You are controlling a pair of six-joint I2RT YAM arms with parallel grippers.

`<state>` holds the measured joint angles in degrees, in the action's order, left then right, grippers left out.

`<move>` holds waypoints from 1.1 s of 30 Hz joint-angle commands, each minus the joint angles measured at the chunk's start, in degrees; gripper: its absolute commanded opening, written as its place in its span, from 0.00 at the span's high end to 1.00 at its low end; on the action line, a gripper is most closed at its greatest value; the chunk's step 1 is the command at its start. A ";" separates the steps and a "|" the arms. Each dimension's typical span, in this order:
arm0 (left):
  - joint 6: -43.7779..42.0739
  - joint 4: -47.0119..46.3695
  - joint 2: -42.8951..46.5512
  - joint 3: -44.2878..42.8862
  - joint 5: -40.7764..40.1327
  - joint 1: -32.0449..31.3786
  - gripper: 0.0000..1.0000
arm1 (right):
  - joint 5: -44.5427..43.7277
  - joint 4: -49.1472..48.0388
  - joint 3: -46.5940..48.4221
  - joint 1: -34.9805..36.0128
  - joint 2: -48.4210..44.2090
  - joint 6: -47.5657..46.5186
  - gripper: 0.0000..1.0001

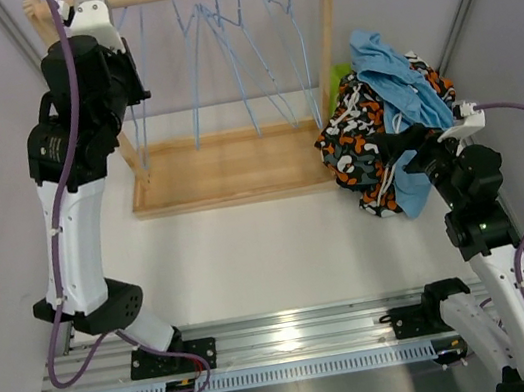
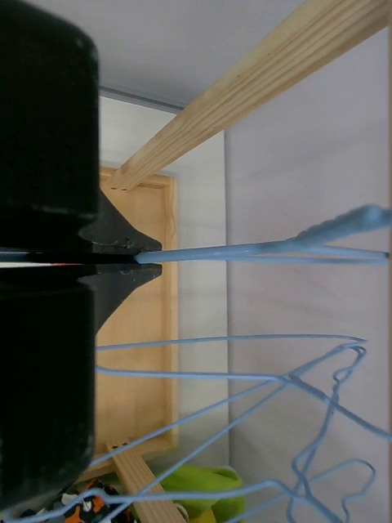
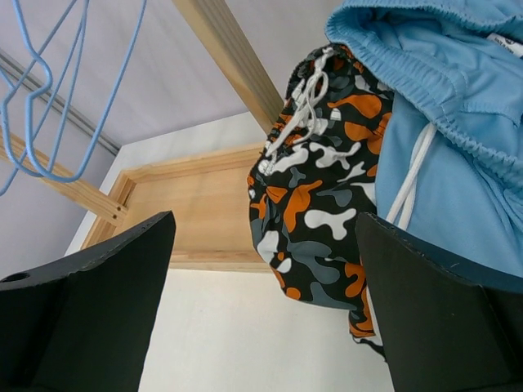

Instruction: Remove the shorts from the hanger

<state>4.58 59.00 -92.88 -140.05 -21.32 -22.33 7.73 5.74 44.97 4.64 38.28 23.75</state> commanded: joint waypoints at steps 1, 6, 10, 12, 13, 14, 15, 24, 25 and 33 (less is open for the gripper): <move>-2.82 -6.62 4.02 -5.23 -6.54 -2.46 1.00 | -0.96 -2.05 -0.85 0.36 -0.31 -0.81 0.00; -4.22 -7.41 3.85 -4.27 -6.36 -2.55 1.00 | -0.96 -1.96 -1.20 0.37 -0.14 -0.72 0.01; -4.49 -8.72 3.41 -0.17 -5.31 -2.11 1.00 | -1.66 -1.43 -1.38 0.37 -0.58 -1.33 0.01; -4.40 -10.92 3.50 2.31 -2.78 -0.89 1.00 | -1.84 -0.99 -1.46 0.37 -0.84 -1.60 0.00; -4.40 -11.45 3.15 3.45 -2.06 -0.44 1.00 | -1.92 -0.99 -1.55 0.37 -0.93 -1.69 0.01; -4.23 -11.98 2.71 3.29 -1.36 0.09 1.00 | -1.93 -0.99 -1.81 0.37 -1.10 -1.77 0.01; -4.14 -12.07 2.01 2.94 0.39 0.87 1.00 | -2.01 -0.90 -1.90 0.37 -1.28 -1.77 0.01; -4.32 -15.32 -6.25 -3.47 5.15 2.46 1.00 | -2.01 -1.08 -3.05 0.54 -1.81 -2.13 0.01; -4.32 -15.67 -6.69 -3.91 6.37 2.64 1.00 | -2.01 -1.08 -3.13 0.63 -1.81 -2.13 0.01; -3.88 -16.46 -13.19 -5.32 9.37 3.87 1.00 | -2.01 -1.87 -3.92 0.72 -1.28 -2.21 0.00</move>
<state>1.37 46.37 -104.57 -143.02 -14.52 -19.31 6.44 5.82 41.23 5.08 37.08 22.31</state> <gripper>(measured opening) 0.027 0.993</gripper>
